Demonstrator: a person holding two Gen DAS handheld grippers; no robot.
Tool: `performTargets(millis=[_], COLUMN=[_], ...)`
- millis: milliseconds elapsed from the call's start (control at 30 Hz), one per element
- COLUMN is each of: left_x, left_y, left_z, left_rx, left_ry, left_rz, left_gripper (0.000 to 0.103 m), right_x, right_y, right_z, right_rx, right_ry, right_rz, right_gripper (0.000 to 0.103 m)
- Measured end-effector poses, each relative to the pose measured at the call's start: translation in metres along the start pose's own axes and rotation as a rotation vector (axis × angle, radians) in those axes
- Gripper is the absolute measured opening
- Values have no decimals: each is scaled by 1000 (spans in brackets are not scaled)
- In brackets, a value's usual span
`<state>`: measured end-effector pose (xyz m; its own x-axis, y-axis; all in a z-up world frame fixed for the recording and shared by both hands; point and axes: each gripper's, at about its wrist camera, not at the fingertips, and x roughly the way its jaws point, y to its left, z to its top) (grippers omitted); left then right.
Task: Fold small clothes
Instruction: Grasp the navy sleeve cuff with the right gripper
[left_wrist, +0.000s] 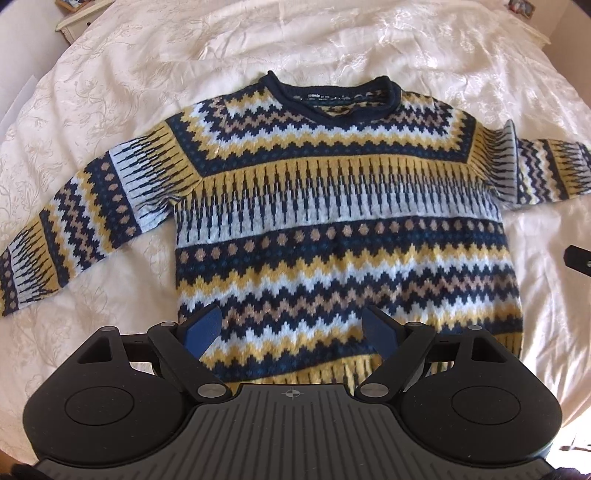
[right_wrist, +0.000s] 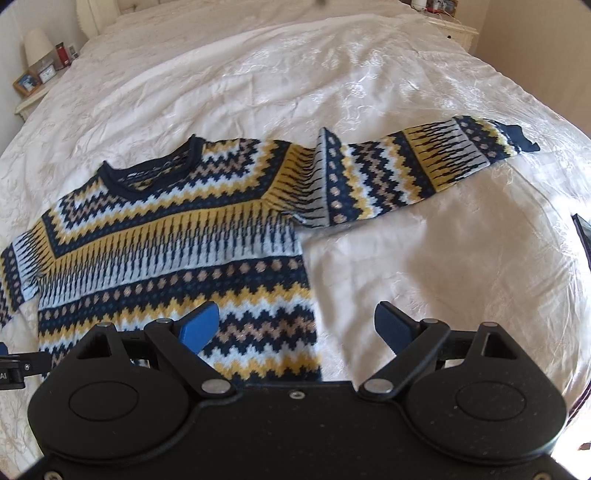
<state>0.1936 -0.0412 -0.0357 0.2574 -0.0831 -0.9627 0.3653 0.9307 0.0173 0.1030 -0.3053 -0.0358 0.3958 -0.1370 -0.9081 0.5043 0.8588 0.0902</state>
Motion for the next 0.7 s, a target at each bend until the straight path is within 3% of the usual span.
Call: performTargets(millis=[400, 700], left_x=[-6, 1], left_y=[-44, -80], left_z=[16, 15], left_rx=[-174, -234], left_ry=[-25, 9], left_rz=[73, 105], left_gripper=[83, 83], right_x=[42, 80], right_y=[-122, -223], right_z=[101, 171], right_rx=[-33, 71], right_ry=[-7, 28], right_rz=[-84, -96], right_gripper=[91, 90])
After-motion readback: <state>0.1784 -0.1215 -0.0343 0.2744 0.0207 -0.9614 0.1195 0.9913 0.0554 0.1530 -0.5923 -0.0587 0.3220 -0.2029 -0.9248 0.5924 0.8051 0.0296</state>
